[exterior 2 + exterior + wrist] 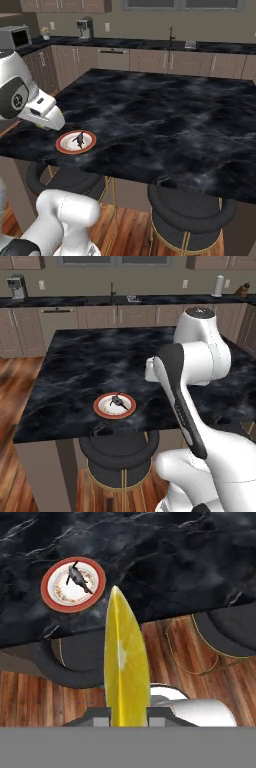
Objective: Take the lemon wedge from the fridge and place it on the plate with fish on the dining counter.
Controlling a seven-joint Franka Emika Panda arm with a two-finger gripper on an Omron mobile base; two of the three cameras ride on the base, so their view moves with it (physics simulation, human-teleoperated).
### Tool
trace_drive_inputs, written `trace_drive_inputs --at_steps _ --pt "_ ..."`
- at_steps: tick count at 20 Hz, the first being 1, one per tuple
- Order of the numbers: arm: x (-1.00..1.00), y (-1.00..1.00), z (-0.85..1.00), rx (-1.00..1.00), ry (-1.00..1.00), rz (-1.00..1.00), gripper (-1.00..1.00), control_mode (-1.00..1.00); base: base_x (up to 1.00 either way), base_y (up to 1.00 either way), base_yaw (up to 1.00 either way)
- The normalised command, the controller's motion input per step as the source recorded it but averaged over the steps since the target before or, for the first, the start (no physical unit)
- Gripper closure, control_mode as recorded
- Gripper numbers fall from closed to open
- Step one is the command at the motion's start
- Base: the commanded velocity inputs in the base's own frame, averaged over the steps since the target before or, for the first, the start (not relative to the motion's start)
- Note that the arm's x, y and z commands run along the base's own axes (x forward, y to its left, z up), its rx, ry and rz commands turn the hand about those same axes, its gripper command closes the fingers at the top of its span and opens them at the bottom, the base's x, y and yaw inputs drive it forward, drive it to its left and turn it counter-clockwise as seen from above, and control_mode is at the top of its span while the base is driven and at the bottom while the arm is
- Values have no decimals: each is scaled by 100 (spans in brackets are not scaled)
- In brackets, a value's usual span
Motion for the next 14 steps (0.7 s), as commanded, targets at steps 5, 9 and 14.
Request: trace_drive_inputs --at_steps 5,9,14 --pt "56 0 -81 8 16 30 100 -100 0 0 0" --pt "89 14 -69 0 7 23 100 -100 0 0 0" --pt "100 29 -58 0 5 17 100 -100 0 0 0"
